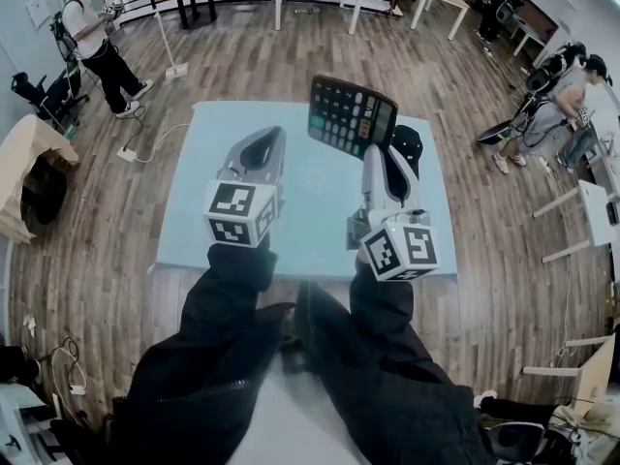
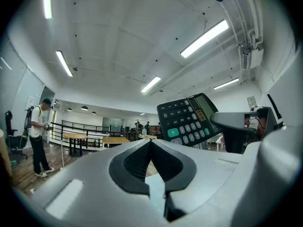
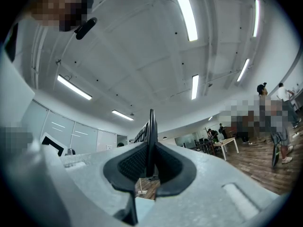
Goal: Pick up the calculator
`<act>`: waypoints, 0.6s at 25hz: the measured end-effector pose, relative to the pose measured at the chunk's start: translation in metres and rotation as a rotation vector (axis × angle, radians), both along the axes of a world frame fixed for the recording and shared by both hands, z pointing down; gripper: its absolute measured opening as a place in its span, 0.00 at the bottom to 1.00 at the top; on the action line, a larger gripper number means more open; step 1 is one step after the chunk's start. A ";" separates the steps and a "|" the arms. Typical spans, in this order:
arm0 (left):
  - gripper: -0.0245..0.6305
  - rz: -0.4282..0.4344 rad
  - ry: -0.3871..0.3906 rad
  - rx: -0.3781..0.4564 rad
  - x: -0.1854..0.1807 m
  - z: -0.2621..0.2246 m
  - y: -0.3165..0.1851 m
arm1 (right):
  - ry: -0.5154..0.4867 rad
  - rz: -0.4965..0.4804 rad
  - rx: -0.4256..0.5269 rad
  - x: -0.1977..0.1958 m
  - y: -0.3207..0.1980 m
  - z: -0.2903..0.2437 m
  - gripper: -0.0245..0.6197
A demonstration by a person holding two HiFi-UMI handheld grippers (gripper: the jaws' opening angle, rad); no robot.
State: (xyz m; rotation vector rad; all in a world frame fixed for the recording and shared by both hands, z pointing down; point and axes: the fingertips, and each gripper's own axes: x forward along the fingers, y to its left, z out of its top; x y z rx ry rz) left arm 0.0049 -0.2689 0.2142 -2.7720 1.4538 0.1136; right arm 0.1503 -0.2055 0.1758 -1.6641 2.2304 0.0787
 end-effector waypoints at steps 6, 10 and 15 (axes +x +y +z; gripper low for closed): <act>0.03 0.007 0.000 -0.006 0.003 0.000 -0.002 | 0.006 0.001 -0.003 0.000 -0.002 -0.001 0.10; 0.03 0.011 -0.003 -0.007 0.007 0.003 -0.001 | 0.007 0.005 -0.007 0.004 -0.001 0.002 0.10; 0.03 0.014 -0.003 -0.011 0.007 0.004 0.002 | 0.009 0.011 -0.014 0.004 0.003 0.004 0.10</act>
